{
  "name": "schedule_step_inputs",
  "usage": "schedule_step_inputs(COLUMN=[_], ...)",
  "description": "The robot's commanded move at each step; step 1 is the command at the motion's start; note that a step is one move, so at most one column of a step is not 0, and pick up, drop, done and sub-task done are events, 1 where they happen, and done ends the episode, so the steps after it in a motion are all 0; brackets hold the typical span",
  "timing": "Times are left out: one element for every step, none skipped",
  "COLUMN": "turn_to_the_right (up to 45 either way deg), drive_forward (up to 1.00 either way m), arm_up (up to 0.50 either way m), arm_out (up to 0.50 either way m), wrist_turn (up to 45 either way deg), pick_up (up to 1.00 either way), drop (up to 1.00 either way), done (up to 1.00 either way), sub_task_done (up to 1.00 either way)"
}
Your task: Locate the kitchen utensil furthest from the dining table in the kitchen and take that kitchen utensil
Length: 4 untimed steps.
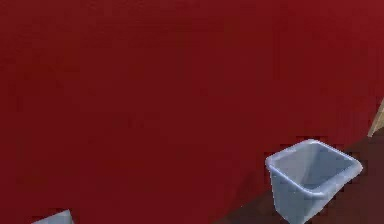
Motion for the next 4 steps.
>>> schedule_step_inputs(turn_to_the_right=[45.0, 39.0, 0.0, -12.0], drive_forward=[0.00, 0.00, 0.20, 0.00], arm_up=[0.00, 0.00, 0.00, 0.00], arm_out=[0.00, 0.00, 0.00, 0.00], wrist_turn=[0.0, 0.0, 0.0, 0.0], pick_up=[0.00, 0.00, 0.00, 0.00], drop=[0.00, 0.00, 0.00, 0.00], done=[0.00, 0.00, 0.00, 0.00], sub_task_done=[0.00, 0.00, 0.00, 0.00])
